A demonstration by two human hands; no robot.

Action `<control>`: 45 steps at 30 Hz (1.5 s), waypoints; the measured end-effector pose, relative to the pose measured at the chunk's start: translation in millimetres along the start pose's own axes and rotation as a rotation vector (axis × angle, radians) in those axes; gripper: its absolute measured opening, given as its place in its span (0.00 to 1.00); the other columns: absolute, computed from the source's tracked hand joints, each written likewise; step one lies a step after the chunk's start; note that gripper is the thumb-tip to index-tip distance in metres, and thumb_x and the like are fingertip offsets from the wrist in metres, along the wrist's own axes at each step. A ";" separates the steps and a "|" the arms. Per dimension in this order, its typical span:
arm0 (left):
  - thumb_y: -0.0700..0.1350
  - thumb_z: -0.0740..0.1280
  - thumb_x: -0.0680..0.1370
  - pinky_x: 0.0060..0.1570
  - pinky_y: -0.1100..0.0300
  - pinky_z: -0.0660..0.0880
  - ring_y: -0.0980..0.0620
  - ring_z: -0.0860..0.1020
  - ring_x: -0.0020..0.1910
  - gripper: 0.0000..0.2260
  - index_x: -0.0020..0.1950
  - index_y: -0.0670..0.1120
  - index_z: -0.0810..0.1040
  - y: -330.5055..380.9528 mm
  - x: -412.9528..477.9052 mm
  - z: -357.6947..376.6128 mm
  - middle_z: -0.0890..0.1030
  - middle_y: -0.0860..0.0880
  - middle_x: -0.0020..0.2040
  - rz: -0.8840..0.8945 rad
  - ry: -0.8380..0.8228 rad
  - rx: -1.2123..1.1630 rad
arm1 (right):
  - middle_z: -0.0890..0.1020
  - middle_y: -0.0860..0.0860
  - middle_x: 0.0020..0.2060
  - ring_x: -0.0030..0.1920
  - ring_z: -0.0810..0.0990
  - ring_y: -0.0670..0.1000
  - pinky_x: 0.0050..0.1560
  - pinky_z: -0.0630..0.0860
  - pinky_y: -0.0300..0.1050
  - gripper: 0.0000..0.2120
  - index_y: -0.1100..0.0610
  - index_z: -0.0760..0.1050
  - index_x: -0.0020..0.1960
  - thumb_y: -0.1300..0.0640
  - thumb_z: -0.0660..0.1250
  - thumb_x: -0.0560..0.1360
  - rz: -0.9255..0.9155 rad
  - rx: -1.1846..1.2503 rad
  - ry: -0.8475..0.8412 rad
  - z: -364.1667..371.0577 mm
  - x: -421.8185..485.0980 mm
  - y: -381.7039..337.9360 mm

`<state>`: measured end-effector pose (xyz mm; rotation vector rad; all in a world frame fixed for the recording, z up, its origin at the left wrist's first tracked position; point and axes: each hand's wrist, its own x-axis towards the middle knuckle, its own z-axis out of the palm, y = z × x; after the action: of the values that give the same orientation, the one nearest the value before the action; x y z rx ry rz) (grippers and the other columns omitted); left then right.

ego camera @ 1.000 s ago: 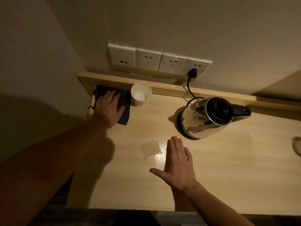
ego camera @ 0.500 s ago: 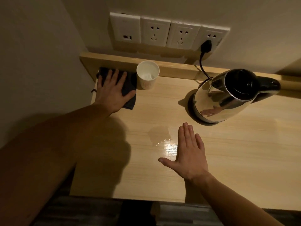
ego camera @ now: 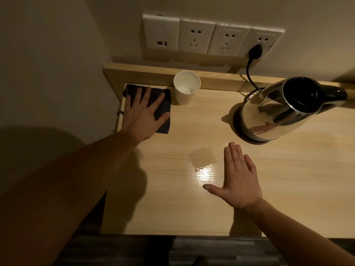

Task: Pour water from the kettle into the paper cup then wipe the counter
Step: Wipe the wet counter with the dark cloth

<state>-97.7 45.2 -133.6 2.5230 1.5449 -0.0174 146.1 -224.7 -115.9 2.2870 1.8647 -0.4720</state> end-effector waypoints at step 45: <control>0.61 0.54 0.83 0.82 0.53 0.59 0.54 0.62 0.82 0.27 0.80 0.54 0.70 114.5 -230.3 -8.9 0.65 0.54 0.82 -0.287 0.057 -0.965 | 0.37 0.53 0.85 0.84 0.33 0.52 0.84 0.42 0.58 0.62 0.56 0.35 0.85 0.14 0.46 0.69 -0.041 0.045 0.093 5.1 -9.7 2.9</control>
<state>-103.0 -207.2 -83.6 1.5528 1.4225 0.6059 146.5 -235.8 -117.7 2.3418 1.9669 -0.4238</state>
